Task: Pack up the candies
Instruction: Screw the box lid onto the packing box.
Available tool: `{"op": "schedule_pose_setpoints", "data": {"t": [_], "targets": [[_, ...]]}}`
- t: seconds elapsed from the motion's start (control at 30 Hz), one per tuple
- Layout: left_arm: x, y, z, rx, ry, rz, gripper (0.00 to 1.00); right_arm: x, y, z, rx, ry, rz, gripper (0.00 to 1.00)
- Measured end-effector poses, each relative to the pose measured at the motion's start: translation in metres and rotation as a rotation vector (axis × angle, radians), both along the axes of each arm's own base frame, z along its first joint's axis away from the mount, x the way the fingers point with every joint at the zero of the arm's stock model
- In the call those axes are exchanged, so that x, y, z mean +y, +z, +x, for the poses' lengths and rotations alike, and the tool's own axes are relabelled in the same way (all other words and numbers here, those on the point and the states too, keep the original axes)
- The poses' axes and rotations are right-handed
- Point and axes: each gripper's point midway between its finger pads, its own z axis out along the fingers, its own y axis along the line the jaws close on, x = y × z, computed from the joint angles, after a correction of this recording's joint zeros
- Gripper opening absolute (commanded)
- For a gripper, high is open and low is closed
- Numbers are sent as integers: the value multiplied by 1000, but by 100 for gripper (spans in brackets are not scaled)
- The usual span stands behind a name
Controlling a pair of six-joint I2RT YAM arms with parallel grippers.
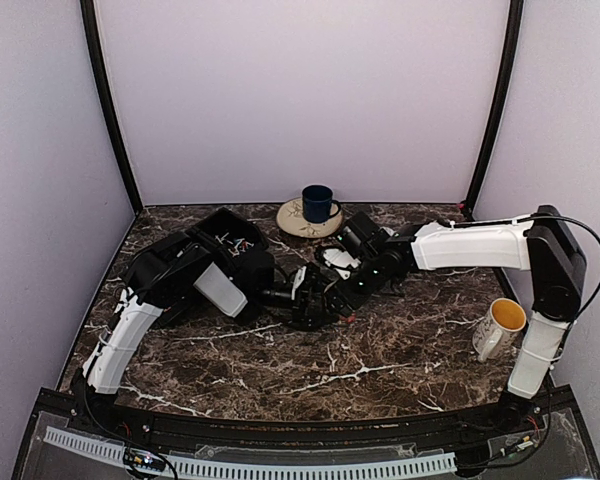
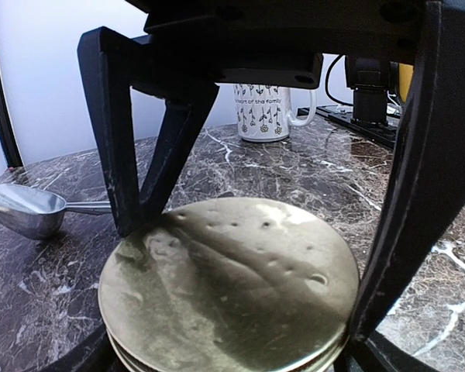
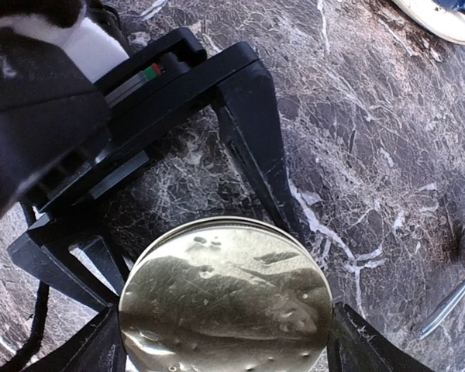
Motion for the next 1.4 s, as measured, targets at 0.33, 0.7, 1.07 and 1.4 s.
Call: {"op": "schedule_pose_setpoints", "data": {"t": [0.33,0.7,1.07,1.4], "targets": [[-2,0,2,-8,36,1,86,-5,0,4,11,-134,26,83],[-5,2,4,-16,65,-5,86,-9,1,7,-2,-280,73,94],[-5,2,5,-20,75,-7,86,-18,1,0,15,-319,78,97],[-5,2,5,-19,76,-7,86,-32,0,-18,37,-297,72,97]]}}
